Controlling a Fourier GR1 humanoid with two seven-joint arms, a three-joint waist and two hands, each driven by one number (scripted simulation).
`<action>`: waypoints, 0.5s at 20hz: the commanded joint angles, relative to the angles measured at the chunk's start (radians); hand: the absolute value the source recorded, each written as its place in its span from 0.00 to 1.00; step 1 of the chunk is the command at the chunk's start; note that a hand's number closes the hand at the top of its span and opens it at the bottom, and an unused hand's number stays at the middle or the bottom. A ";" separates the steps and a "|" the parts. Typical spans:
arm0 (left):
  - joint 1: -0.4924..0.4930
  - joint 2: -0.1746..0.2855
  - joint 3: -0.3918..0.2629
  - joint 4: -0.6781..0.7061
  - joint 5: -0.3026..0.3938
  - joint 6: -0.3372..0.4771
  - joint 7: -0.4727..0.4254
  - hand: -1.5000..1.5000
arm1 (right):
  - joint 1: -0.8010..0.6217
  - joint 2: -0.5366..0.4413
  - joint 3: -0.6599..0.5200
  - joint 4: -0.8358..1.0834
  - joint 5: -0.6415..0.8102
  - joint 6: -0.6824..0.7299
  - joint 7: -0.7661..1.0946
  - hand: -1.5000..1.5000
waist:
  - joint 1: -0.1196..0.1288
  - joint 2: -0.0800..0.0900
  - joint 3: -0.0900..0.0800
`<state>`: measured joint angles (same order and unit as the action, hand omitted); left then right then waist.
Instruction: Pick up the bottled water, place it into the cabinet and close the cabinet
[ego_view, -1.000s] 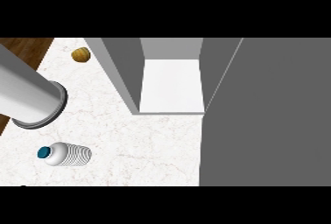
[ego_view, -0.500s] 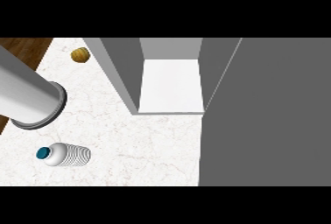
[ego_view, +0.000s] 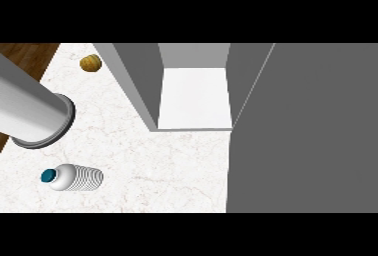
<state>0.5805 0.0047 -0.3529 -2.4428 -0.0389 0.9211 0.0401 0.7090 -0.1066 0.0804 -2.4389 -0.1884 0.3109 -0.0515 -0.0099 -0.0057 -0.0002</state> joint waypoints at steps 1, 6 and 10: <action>-0.002 -0.004 0.030 0.036 0.035 0.011 -0.015 0.00 | 0.091 -0.014 -0.007 -0.231 -0.061 -0.002 0.079 0.00 | 0.000 0.001 -0.001; -0.043 -0.005 0.161 0.114 0.236 -0.037 -0.074 0.00 | 0.186 0.008 0.022 -0.214 -0.033 0.037 -0.019 0.00 | -0.001 -0.002 -0.003; -0.058 -0.005 0.196 0.259 0.364 -0.051 -0.218 0.00 | 0.226 0.000 0.025 -0.208 -0.018 0.069 -0.067 0.00 | 0.002 -0.003 -0.004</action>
<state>0.5547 0.0007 -0.2123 -2.2960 0.2193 0.8846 -0.0921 0.8476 -0.1120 0.0761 -2.4449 -0.1787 0.3780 -0.1706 -0.0069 -0.0084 -0.0028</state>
